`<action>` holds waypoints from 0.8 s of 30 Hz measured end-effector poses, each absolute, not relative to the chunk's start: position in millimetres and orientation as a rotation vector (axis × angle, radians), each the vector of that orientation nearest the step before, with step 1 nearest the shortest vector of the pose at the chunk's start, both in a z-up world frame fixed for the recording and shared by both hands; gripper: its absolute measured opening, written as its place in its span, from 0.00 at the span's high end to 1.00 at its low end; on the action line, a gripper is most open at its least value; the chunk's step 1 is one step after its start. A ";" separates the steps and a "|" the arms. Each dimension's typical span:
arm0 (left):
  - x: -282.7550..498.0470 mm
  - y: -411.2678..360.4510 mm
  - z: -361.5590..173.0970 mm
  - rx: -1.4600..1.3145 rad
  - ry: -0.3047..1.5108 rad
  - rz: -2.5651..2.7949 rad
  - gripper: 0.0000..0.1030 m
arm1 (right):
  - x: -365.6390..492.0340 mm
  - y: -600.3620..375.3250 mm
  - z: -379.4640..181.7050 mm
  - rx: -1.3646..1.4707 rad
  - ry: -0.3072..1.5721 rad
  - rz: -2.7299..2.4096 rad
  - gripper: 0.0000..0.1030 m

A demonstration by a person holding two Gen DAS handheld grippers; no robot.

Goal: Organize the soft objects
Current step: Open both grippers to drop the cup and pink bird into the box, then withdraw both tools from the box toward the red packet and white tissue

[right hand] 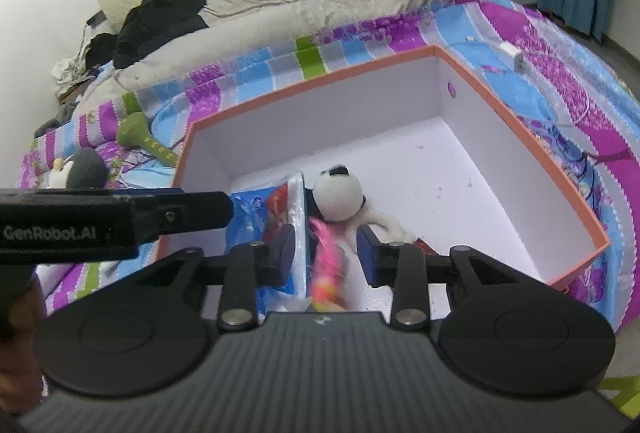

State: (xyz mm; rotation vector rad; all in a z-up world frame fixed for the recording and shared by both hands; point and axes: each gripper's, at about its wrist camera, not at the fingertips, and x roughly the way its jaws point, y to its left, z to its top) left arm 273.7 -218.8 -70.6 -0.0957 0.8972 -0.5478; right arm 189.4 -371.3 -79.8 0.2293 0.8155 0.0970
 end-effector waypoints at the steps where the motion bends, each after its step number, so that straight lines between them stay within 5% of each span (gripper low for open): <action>1: 269.8 -217.1 -67.2 -0.095 0.887 -0.548 0.43 | 186.7 -370.9 -76.6 0.225 0.807 0.096 0.64; 24: 134.8 -143.8 -2.2 -0.136 0.707 -0.455 0.43 | 81.1 -320.8 -9.9 0.179 0.637 0.167 0.64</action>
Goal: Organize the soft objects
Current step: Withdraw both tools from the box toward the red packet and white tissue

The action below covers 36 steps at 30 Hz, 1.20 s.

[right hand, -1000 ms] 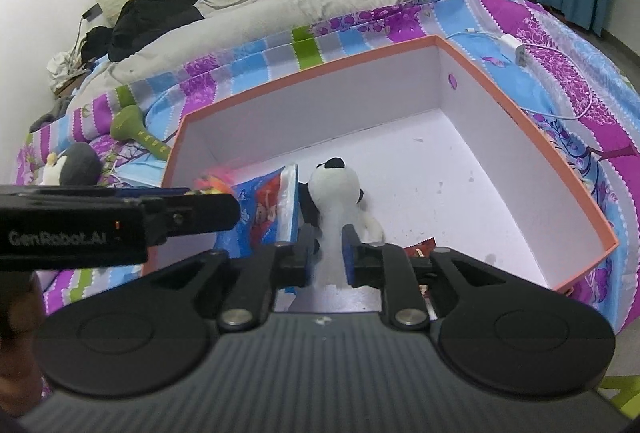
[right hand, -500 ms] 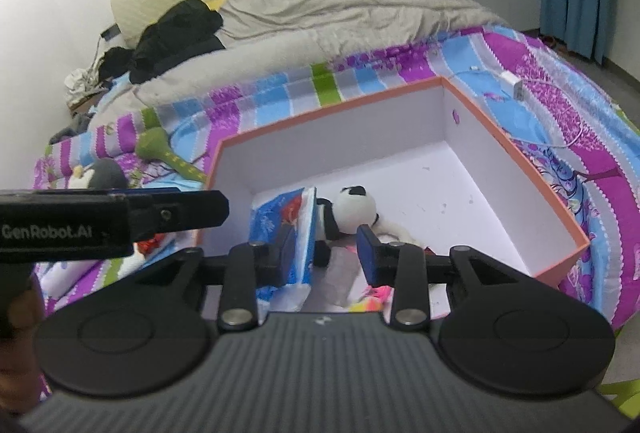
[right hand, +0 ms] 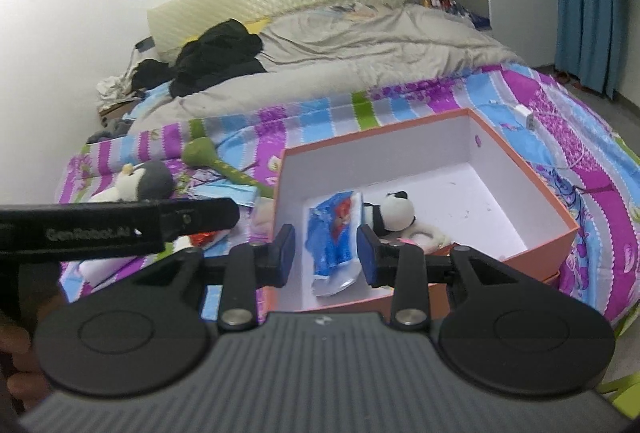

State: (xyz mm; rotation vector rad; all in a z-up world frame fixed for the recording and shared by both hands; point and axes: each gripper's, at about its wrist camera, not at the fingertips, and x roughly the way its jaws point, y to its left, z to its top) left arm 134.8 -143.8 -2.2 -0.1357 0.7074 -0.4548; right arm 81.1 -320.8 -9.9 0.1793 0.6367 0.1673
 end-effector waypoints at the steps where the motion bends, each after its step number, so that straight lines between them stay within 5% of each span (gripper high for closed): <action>1: 128.5 -139.9 -1.5 -0.136 0.702 -0.452 0.43 | 76.9 -318.5 -7.6 0.179 0.631 0.172 0.64; 36: 11.8 5.4 -6.2 -0.238 0.663 -0.165 0.43 | 9.2 -202.7 -35.5 0.133 0.668 0.428 0.64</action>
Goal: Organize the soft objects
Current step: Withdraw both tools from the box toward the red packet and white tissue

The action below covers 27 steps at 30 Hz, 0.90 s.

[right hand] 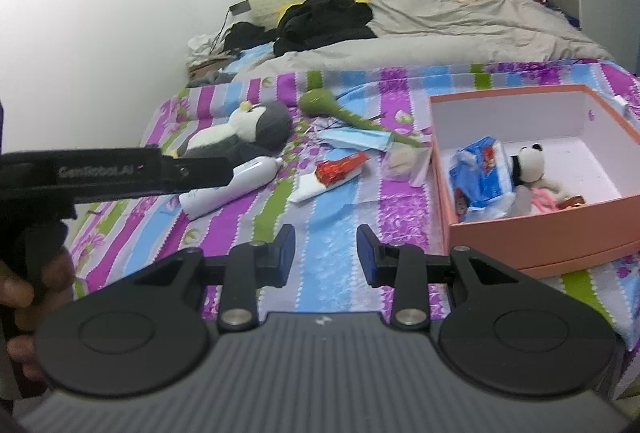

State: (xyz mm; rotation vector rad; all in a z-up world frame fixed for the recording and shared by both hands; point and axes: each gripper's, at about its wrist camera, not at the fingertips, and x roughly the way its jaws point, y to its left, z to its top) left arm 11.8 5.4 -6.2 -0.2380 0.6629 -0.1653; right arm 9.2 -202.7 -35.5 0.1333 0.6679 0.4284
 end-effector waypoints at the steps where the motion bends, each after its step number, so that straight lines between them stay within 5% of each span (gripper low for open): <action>1: 14.8 7.5 -7.9 -0.236 0.668 -0.158 0.43 | 11.2 -200.1 -37.4 0.133 0.673 0.431 0.64; 27: 118.7 67.7 -77.5 -0.289 0.794 -0.027 0.43 | 116.2 -155.2 -65.8 0.107 0.758 0.450 0.64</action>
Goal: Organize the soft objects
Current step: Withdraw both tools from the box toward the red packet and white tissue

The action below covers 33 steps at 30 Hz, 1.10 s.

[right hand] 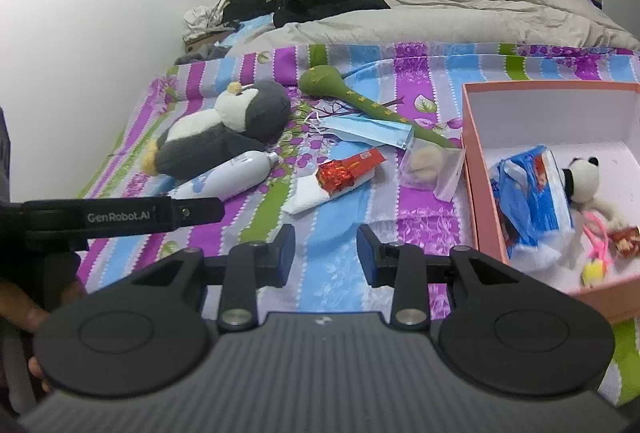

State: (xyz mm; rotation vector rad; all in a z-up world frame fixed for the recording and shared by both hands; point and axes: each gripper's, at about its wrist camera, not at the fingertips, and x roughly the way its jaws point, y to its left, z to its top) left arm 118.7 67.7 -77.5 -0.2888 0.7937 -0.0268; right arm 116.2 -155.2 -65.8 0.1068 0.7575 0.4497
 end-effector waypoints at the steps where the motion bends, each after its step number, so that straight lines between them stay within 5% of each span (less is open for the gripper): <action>1: 124.1 69.4 -81.1 -0.289 0.798 -0.024 0.43 | 123.0 -152.9 -67.9 0.105 0.763 0.451 0.64; 21: 247.4 97.4 -184.2 -0.290 0.914 -0.035 0.36 | 263.4 -120.1 -145.0 0.185 0.926 0.420 0.64; 25: 266.7 93.7 -204.2 -0.263 0.928 -0.045 0.36 | 288.0 -114.3 -162.2 0.226 0.959 0.404 0.47; 33: 285.2 94.9 -231.3 -0.245 0.945 -0.058 0.36 | 319.9 -93.0 -189.7 0.291 1.025 0.430 0.47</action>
